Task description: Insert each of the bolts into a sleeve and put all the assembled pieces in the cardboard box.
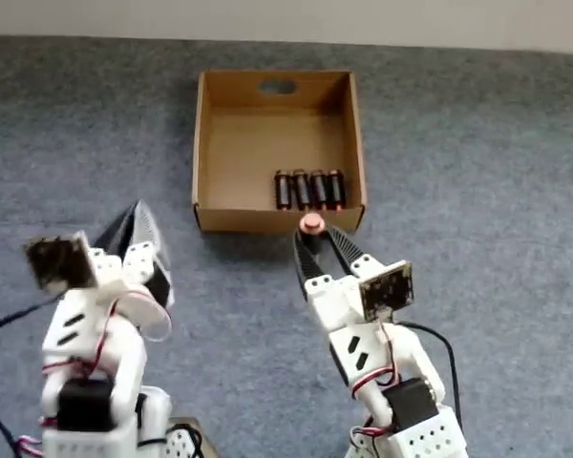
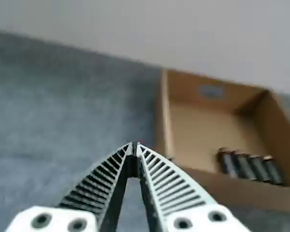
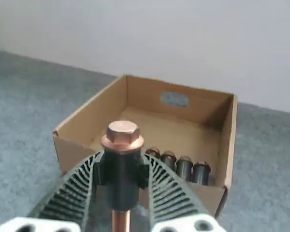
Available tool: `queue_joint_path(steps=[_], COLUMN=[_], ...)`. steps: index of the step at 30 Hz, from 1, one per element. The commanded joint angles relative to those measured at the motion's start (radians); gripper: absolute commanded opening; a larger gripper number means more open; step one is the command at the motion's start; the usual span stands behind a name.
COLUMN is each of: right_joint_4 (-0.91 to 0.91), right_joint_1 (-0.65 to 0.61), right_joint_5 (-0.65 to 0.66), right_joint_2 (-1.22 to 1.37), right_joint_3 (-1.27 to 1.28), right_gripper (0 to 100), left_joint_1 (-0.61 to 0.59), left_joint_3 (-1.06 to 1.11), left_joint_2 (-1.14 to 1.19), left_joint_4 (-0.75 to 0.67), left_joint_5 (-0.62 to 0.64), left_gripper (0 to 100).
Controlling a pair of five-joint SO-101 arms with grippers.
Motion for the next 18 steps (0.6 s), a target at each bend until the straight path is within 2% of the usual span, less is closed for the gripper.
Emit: queue_joint_path(steps=[1,3,9,15,18], right_joint_4=[0.097,0.15,0.171,0.17,0.168], right_joint_1=[-0.001,-0.001,-0.001,0.001,0.056], right_joint_5=[-0.009,-0.009,-0.009,-0.009,-0.011], right_joint_2=[-0.004,-0.002,0.116,0.535,0.748], right_joint_3=[-0.145,-0.242,-0.533,-0.822,-0.941], right_gripper=[0.5,0.5,0.5,0.5,0.5], left_joint_1=[-0.088,-0.105,-0.102,-0.102,-0.101], left_joint_3=[0.246,0.303,0.3,0.302,0.302], left_joint_2=[-0.099,-0.104,-0.077,-0.071,-0.074], left_joint_4=[-0.078,-0.115,-0.058,0.034,0.097], left_joint_5=[0.005,0.006,0.006,0.006,0.002], left_gripper=[1,1,1,1,1])
